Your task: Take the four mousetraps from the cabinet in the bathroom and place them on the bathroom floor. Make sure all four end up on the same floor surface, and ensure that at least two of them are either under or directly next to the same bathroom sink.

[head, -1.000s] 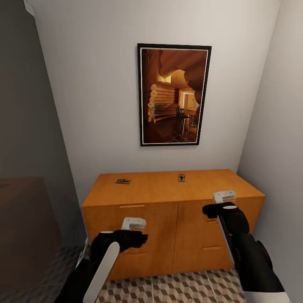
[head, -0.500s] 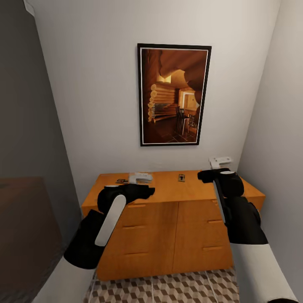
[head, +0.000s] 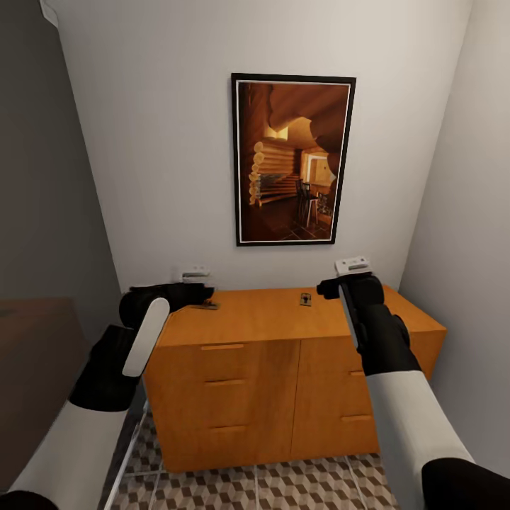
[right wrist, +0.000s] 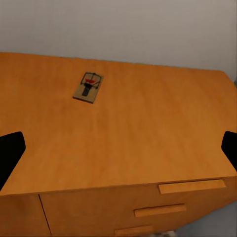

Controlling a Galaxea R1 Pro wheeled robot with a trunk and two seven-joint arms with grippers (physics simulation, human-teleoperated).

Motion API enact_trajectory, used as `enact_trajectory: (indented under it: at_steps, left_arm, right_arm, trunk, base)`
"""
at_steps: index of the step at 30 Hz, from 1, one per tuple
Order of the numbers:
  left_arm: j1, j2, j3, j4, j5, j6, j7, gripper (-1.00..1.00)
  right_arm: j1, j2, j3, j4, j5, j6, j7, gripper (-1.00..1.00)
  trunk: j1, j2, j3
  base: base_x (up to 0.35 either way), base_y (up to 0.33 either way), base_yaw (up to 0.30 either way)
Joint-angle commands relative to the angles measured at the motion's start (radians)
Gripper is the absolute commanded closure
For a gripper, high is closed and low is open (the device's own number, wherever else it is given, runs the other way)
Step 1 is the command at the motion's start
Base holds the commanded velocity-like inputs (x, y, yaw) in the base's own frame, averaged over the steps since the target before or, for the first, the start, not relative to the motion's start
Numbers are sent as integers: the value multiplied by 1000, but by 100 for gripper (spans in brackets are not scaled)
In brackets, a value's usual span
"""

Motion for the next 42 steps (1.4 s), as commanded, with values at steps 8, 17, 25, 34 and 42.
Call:
enact_trajectory:
  at_steps: [8, 17, 25, 34, 42]
  left_arm:
    - [-4, 91, 10, -3, 28, 2, 12, -100]
    - [-4, 103, 11, -1, 33, 2, 13, -100]
    - [-3, 99, 10, 0, 33, 2, 14, -100]
    - [-4, 93, 10, 2, 36, 2, 13, -100]
    - [-4, 88, 10, 6, 70, 2, 13, -100]
  right_arm:
    - [-6, 3, -1, 11, 3, 5, 9, -100]
    - [-6, 5, 0, 14, 2, 5, 10, -100]
    - [-6, 5, 1, 15, 2, 5, 10, -100]
    - [-6, 5, 2, 23, 1, 5, 8, -100]
    - [-6, 37, 2, 34, 1, 5, 4, -100]
  trunk:
    - [0, -1, -1]
    - [0, -1, -1]
    - [0, -1, -1]
    - [0, -1, -1]
    - [0, -1, -1]
  base:
    - [0, 0, 0]
    - [75, 0, 0]
    - [284, 0, 0]
    - [317, 0, 0]
    - [252, 0, 0]
